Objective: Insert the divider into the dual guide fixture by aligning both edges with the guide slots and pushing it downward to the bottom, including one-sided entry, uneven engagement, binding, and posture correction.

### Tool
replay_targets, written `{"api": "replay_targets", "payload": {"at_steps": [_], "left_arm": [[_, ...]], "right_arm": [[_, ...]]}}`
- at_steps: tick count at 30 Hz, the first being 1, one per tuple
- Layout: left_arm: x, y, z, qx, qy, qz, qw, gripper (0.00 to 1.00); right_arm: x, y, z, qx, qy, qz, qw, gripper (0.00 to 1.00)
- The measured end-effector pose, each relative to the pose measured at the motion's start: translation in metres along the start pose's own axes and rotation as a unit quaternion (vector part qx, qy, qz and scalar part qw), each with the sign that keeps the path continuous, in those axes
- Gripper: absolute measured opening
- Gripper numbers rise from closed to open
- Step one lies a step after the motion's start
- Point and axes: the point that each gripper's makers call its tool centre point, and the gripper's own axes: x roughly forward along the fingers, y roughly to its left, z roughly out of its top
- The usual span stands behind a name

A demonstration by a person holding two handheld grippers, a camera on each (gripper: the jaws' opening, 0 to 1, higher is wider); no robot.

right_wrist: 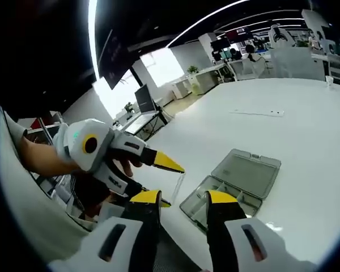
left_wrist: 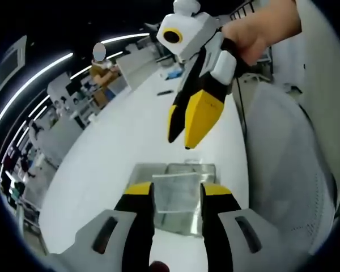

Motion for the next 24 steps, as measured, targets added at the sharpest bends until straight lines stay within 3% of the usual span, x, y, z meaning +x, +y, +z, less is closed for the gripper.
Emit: {"api": "replay_targets", "payload": {"at_steps": [8, 24], "left_arm": [[-0.001, 0.001, 0.008, 0.004, -0.01, 0.013, 0.9999, 0.29], [-0.001, 0.007, 0.02, 0.01, -0.024, 0.04, 0.9989, 0.29]], "right_arm": [[0.0, 0.001, 0.005, 0.033, -0.012, 0.007, 0.9994, 0.24], [0.008, 0.006, 0.001, 0.052, 0.01, 0.014, 0.9985, 0.17]]}}
